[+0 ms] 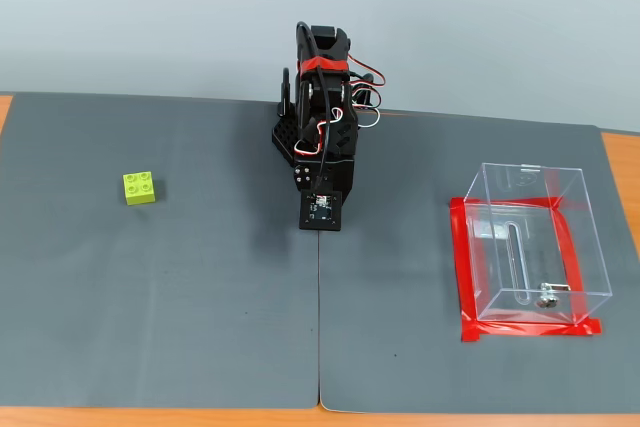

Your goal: Pick the green lego block and place it into the transparent box

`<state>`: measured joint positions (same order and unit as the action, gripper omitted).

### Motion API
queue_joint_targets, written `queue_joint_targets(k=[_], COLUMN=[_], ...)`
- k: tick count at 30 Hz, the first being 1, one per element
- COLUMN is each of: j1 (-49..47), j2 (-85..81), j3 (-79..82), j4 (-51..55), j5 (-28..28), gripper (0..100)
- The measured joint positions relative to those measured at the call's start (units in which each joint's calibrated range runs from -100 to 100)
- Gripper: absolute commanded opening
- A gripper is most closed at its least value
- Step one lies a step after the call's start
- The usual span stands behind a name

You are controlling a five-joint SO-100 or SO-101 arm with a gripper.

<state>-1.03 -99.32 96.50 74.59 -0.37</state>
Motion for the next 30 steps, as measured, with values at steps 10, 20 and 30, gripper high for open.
queue_joint_targets(k=[10,20,30], j1=[0.00,1.47,15.11], j2=[0.59,17.25,37.98], j3=[-1.98,-19.85,-38.80], j4=[-2.69,-6.76,-6.76], j5=[0.00,-0.29,-0.39], gripper=[2,2,2])
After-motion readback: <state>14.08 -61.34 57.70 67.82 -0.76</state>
